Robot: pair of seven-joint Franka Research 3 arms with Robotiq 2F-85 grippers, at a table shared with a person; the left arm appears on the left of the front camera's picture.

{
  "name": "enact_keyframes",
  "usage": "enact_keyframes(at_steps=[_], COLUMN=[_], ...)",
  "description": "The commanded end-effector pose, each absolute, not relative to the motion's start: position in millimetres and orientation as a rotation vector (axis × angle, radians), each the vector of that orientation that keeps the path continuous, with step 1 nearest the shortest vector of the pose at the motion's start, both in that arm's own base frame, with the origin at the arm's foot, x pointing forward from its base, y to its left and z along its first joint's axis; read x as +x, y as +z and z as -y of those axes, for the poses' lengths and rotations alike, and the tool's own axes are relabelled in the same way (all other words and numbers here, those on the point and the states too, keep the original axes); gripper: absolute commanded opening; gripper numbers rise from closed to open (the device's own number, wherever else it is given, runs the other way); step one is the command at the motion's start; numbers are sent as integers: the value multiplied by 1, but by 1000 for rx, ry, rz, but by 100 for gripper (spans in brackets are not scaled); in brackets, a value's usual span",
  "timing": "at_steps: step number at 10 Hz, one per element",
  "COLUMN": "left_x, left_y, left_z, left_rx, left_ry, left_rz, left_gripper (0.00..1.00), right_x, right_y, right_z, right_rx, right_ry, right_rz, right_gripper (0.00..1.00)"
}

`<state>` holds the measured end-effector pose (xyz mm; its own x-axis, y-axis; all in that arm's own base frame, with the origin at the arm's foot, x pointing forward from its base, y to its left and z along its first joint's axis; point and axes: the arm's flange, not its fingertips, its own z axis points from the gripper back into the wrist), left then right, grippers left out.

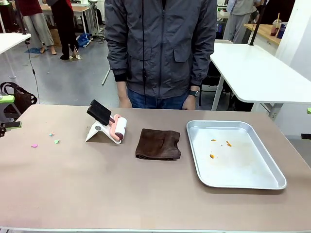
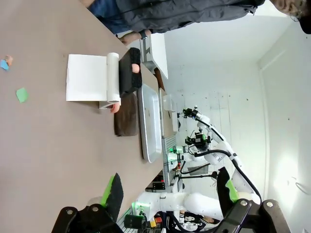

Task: Clean the surface of the table.
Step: Hold the Lint Roller with your left hand and the towel with your right hand.

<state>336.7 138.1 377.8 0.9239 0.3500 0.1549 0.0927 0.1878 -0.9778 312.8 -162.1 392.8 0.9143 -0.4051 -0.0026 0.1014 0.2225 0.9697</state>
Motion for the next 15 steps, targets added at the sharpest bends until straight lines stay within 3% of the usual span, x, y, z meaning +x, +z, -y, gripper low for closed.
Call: enact_keyframes(at_steps=[1,4,8,10,15], left_x=[337,346,388,400,425], left_y=[377,402,473,490,502], left_z=[-140,-139,-77,-34,64], left_rx=[-1369,-1232,-1078,-977,-723], left_ry=[195,210,-52,-143,-285], left_rz=[389,432,342,311,210], left_gripper=[100,100,100,100,100], right_x=[313,316,336,343,359], right_y=[393,417,459,469,439], right_z=[161,124,11,-45,-204], right_rx=[1302,1128,864,833,473], right_ry=[-353,-371,-192,-98,90], right_rz=[274,365,419,434,367], right_gripper=[100,100,100,100,100])
